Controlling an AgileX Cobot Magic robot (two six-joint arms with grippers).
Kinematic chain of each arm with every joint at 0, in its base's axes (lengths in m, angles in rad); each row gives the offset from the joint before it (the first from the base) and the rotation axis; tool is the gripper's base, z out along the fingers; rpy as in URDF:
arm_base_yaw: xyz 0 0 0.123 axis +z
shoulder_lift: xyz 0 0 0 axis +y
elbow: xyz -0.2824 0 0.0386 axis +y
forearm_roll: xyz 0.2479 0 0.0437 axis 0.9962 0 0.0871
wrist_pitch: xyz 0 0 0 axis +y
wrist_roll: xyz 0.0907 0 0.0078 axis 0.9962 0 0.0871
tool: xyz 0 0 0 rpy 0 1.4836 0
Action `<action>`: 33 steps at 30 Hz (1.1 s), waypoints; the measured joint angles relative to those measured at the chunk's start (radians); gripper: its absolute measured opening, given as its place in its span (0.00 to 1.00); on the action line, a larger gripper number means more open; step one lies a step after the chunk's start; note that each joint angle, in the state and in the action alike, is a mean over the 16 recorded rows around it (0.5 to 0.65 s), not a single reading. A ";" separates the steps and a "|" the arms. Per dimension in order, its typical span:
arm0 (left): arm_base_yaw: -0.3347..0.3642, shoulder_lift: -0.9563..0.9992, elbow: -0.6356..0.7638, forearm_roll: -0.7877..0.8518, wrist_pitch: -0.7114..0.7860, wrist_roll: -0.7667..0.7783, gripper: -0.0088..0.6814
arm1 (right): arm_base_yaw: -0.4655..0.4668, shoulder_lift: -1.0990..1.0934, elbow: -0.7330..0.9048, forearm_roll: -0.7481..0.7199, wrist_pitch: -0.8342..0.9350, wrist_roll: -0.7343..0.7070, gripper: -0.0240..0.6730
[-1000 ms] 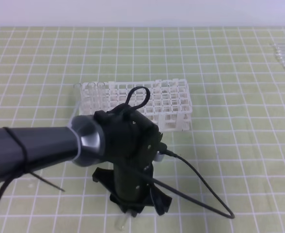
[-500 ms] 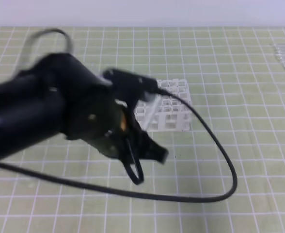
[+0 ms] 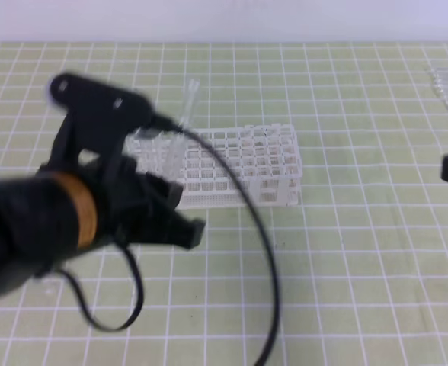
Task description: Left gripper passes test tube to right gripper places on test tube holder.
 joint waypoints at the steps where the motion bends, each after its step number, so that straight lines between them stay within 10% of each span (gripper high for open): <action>1: 0.000 -0.017 0.036 0.050 -0.031 -0.051 0.07 | 0.014 0.020 -0.017 0.009 -0.007 -0.008 0.01; 18: 0.000 -0.130 0.385 1.088 -0.217 -1.140 0.07 | 0.456 0.268 -0.117 -0.100 -0.542 -0.049 0.01; 33: 0.000 -0.129 0.400 1.252 -0.127 -1.321 0.07 | 0.644 0.278 0.124 -0.256 -1.192 -0.046 0.01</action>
